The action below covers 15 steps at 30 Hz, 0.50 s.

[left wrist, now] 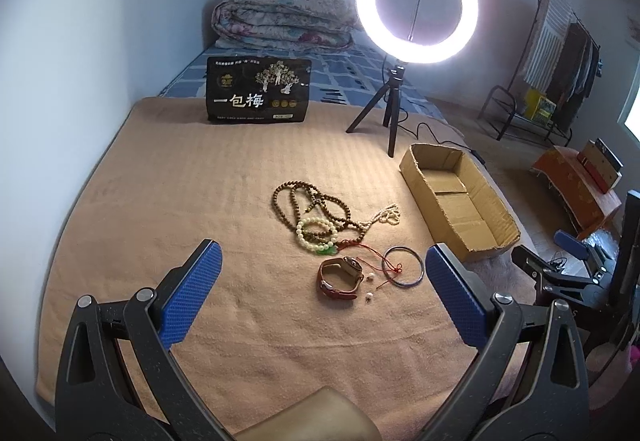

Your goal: Organize jewelry

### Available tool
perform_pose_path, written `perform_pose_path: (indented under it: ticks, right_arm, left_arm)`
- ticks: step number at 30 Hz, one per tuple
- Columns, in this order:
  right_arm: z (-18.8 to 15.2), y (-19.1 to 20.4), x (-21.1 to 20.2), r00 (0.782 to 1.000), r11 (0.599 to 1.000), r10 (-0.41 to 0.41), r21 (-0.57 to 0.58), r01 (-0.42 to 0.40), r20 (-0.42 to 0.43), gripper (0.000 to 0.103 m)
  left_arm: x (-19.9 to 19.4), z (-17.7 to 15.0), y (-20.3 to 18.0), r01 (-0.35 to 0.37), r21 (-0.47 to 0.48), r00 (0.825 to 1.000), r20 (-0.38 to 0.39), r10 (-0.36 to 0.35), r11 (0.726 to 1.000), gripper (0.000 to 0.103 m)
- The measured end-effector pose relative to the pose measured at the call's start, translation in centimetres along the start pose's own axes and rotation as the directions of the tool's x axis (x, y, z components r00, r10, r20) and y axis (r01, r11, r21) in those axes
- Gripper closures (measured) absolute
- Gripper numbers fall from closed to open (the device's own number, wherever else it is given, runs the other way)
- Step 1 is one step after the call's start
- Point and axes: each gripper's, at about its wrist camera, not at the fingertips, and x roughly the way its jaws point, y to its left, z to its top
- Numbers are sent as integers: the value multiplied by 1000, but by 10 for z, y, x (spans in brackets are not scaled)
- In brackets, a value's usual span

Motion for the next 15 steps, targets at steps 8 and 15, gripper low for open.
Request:
perform_pose_path:
  ticks: [8,15]
  right_arm:
    - [-1,5,10,1000,1000,3,-31,-3,-23,0]
    - [-10,13,24,998,995,31,-93,-35,-52,0]
  left_arm:
    - [14,6,7,-42,11,999,-26,43,999,0]
    - [43,10,12,-130,125,990,-38,135,984,0]
